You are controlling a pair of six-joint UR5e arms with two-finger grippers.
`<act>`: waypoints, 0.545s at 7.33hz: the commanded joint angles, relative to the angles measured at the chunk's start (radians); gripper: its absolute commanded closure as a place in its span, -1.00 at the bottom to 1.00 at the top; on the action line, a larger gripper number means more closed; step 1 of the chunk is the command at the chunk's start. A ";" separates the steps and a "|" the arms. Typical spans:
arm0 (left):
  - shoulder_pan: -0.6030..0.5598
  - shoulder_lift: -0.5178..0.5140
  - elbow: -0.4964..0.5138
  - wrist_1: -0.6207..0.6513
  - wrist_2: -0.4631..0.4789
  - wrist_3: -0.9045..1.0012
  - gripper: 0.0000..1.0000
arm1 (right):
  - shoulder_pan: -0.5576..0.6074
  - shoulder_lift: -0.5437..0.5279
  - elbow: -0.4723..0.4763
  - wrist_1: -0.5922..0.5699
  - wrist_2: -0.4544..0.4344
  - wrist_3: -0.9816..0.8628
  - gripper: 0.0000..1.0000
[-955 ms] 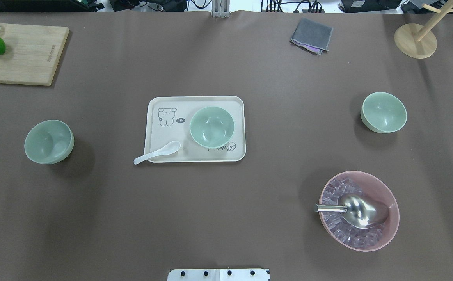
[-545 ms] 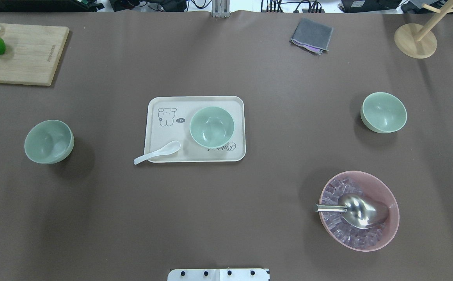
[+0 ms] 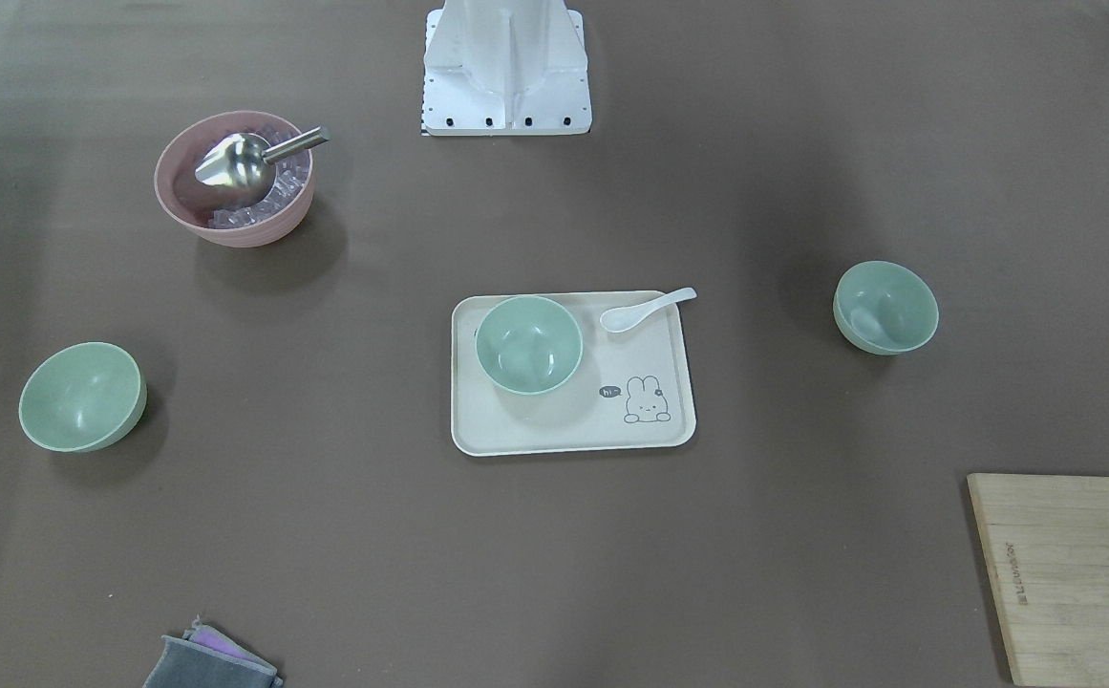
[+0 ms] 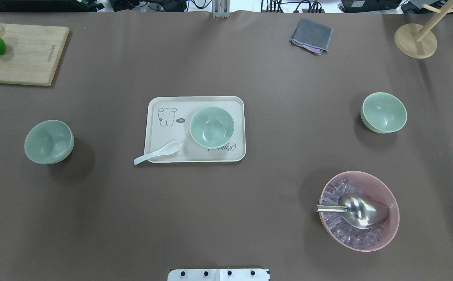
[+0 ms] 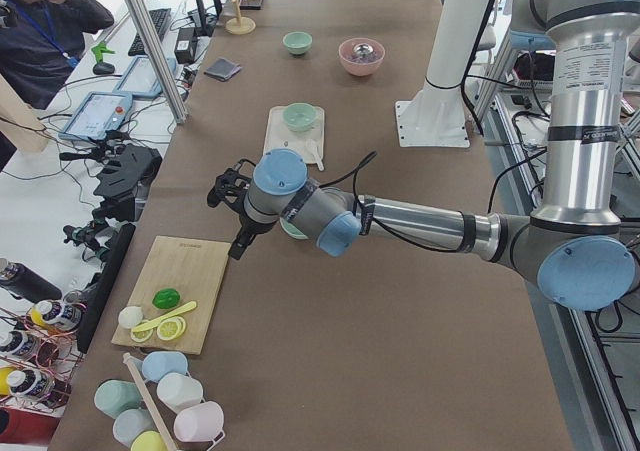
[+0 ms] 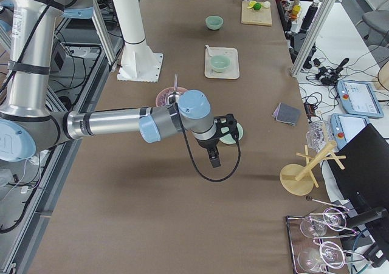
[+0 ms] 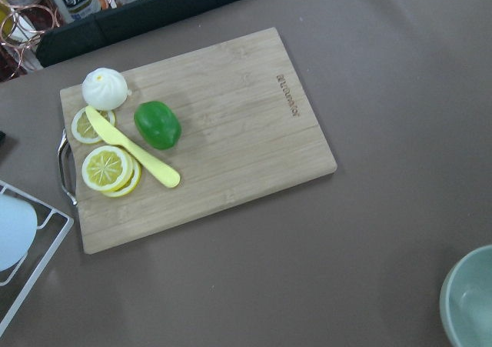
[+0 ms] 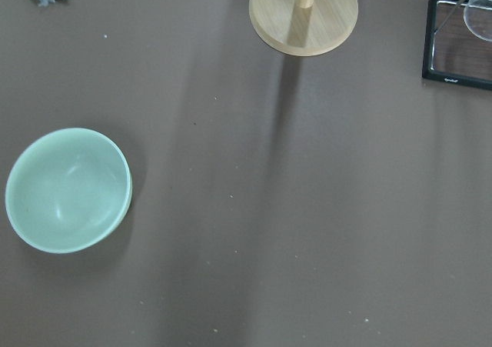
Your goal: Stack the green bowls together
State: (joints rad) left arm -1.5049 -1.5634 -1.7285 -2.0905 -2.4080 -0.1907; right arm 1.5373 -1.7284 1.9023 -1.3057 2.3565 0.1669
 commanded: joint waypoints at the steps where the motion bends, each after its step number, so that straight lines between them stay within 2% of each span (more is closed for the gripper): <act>1: 0.104 -0.007 0.010 -0.003 0.022 -0.119 -0.97 | -0.121 0.076 -0.003 0.000 -0.037 0.242 -1.00; 2: 0.159 -0.026 0.018 0.009 0.042 -0.165 -0.96 | -0.172 0.096 -0.008 0.002 -0.052 0.314 -0.99; 3: 0.217 -0.076 0.052 0.004 0.049 -0.319 -0.96 | -0.225 0.133 -0.023 -0.003 -0.077 0.368 -0.96; 4: 0.298 -0.098 0.073 0.006 0.105 -0.390 -0.96 | -0.276 0.145 -0.026 -0.004 -0.136 0.431 -0.96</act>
State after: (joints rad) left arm -1.2963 -1.6260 -1.6840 -2.0858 -2.3511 -0.4695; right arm 1.3277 -1.6092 1.8843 -1.3074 2.2775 0.5168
